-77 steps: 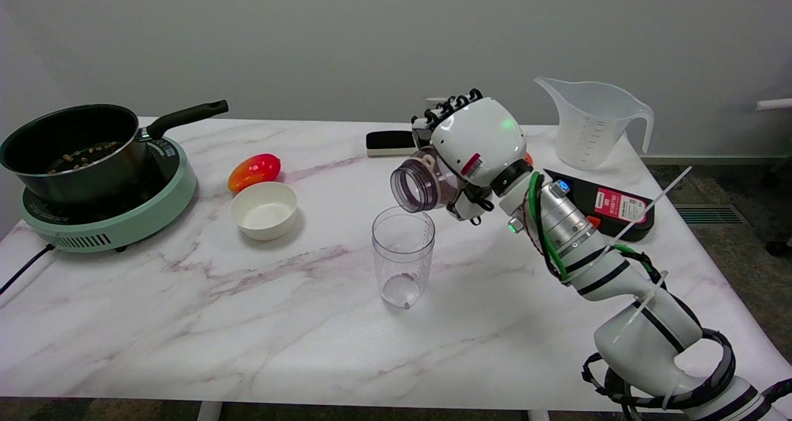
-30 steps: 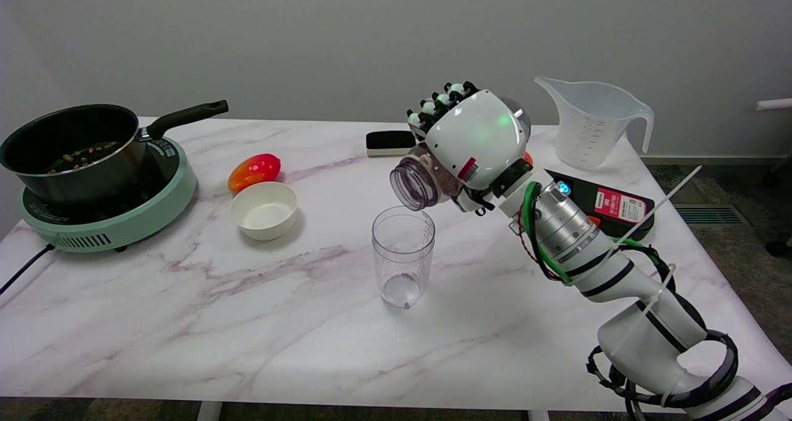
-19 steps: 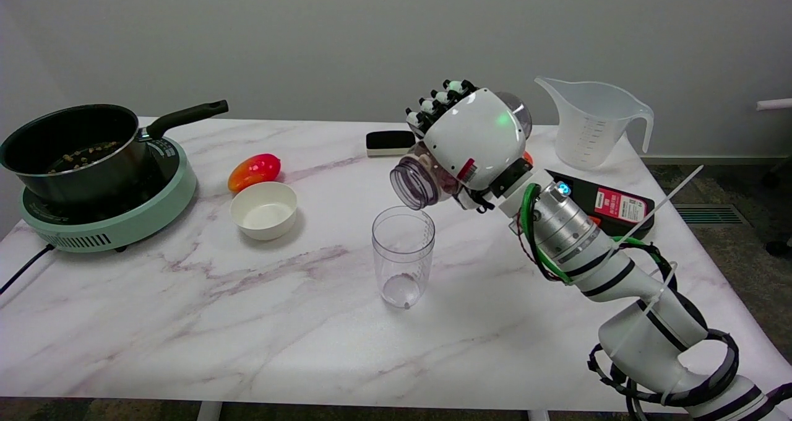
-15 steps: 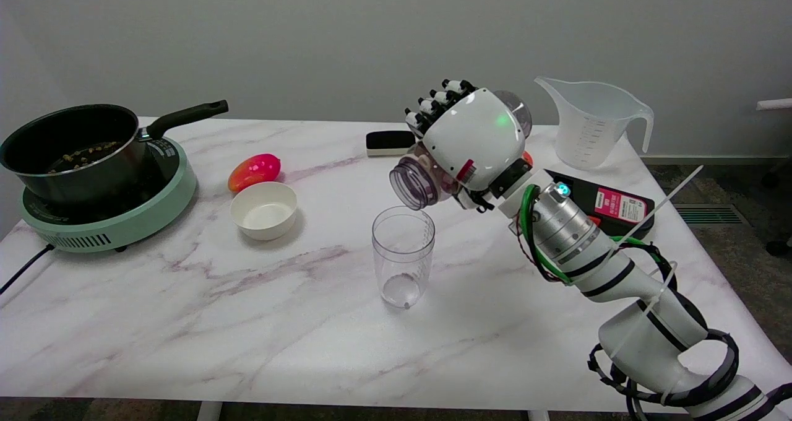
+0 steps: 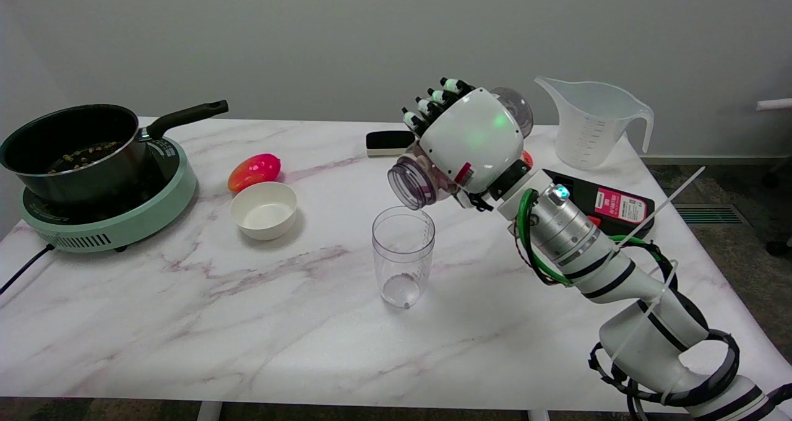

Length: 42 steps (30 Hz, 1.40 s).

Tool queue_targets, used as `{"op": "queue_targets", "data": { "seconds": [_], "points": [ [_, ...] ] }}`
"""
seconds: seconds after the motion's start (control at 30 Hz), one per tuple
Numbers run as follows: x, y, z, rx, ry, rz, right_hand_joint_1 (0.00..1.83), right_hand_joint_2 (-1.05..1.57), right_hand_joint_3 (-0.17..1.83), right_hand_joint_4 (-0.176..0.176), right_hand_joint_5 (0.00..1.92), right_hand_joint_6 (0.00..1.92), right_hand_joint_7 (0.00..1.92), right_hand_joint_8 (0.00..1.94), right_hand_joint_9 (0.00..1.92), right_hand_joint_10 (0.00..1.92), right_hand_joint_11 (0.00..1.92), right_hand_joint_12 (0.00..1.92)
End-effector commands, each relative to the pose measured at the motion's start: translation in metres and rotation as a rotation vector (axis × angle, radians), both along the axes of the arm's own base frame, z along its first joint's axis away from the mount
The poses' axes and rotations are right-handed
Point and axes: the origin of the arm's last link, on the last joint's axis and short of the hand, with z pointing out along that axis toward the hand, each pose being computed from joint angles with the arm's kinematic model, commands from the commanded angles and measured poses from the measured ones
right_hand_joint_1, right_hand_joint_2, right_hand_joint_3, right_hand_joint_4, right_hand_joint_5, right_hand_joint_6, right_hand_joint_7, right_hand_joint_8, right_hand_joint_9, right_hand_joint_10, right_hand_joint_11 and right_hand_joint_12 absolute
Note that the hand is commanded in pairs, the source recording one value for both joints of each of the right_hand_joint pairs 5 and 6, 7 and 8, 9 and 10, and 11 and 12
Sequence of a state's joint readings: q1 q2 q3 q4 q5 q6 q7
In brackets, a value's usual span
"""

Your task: Pour the contents of the bottle into the measuring cup.

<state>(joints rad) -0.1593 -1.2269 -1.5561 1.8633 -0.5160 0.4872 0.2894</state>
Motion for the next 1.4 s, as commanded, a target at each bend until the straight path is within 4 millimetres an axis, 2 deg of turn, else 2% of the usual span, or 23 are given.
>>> {"op": "queue_targets", "data": {
  "seconds": [0.03, 1.4],
  "points": [
    [0.0014, 0.0026, -0.0005, -0.009, 0.070, 0.050, 1.43, 0.86, 0.63, 0.000, 1.31, 1.31, 1.40, 1.40, 1.26, 1.26, 1.09, 1.09],
    [0.0019, 0.0020, -0.0047, -0.009, 0.186, 0.093, 1.41, 0.88, 0.60, 0.000, 1.29, 1.29, 1.40, 1.40, 1.26, 1.26, 1.09, 1.09]
  ]
}}
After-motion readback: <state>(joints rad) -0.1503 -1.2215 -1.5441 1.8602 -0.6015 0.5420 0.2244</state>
